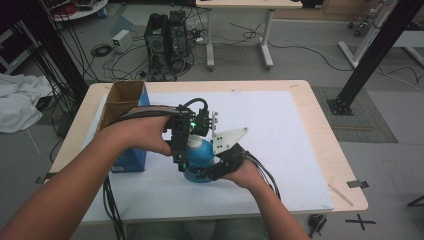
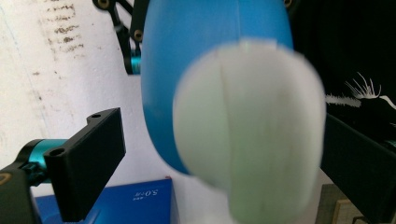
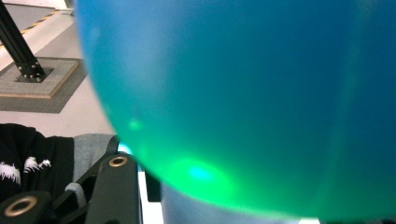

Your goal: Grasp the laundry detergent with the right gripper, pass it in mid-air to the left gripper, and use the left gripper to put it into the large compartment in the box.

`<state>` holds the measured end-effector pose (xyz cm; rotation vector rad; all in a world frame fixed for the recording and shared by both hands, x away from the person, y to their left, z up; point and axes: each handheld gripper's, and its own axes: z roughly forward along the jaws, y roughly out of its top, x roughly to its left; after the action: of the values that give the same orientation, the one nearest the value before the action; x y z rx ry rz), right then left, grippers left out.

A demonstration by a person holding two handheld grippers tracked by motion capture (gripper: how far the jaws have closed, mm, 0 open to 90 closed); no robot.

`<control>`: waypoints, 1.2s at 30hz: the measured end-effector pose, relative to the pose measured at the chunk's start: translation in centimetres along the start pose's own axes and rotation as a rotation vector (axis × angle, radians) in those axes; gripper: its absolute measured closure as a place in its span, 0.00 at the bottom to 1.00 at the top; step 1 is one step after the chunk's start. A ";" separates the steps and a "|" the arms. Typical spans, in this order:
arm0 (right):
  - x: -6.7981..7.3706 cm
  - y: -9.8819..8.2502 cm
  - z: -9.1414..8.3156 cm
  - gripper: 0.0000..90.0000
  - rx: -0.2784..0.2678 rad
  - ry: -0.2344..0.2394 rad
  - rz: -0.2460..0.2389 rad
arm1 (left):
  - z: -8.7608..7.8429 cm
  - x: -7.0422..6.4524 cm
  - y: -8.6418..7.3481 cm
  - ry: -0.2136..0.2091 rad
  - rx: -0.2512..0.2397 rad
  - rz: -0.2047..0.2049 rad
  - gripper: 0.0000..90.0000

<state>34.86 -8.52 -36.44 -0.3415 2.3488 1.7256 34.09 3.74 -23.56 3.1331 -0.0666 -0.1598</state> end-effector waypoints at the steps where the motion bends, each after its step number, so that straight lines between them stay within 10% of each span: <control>1: -0.5 0.1 0.6 0.51 -0.043 0.028 -0.059 | 0.0 0.0 0.0 0.004 -0.002 -0.001 0.05; 3: -1.2 0.5 1.4 0.51 -0.102 0.001 -0.160 | 0.1 -0.2 0.0 0.004 -0.008 -0.019 0.05; 5: -1.2 0.6 1.8 0.51 -0.110 0.021 -0.151 | 0.2 -0.2 0.0 0.007 -0.006 -0.014 0.05; 6: 1.4 0.7 0.3 0.51 0.128 0.054 0.230 | 0.2 -0.2 0.1 0.010 -0.001 -0.007 0.05; 8: 1.9 1.0 0.3 0.51 0.165 0.090 0.300 | 0.2 -0.3 0.1 0.015 0.002 -0.009 0.05; 10: 1.8 1.1 0.7 0.51 0.157 0.056 0.295 | 0.0 0.0 0.1 0.027 0.037 0.047 0.05; 25: 1.7 1.4 0.9 0.51 0.166 0.051 0.314 | 0.7 -0.5 0.4 0.033 0.029 0.016 0.05; 27: 0.2 1.2 1.9 0.51 0.033 0.054 0.097 | 0.8 -0.5 0.4 0.049 0.033 0.015 0.05; 30: 0.3 1.2 1.9 0.51 0.039 0.050 0.119 | 0.7 -0.4 0.4 0.065 0.035 0.024 0.05; 32: -0.2 1.1 2.2 0.51 0.001 0.046 0.047 | 0.7 -0.5 0.4 0.058 0.042 0.017 0.09; 36: 0.2 1.2 1.9 0.51 0.034 0.050 0.110 | 0.7 -0.5 0.4 0.067 0.040 0.019 0.10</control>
<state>34.38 -6.38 -35.96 -0.2576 2.4732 1.7413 33.48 3.36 -24.17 3.1735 -0.1002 -0.0535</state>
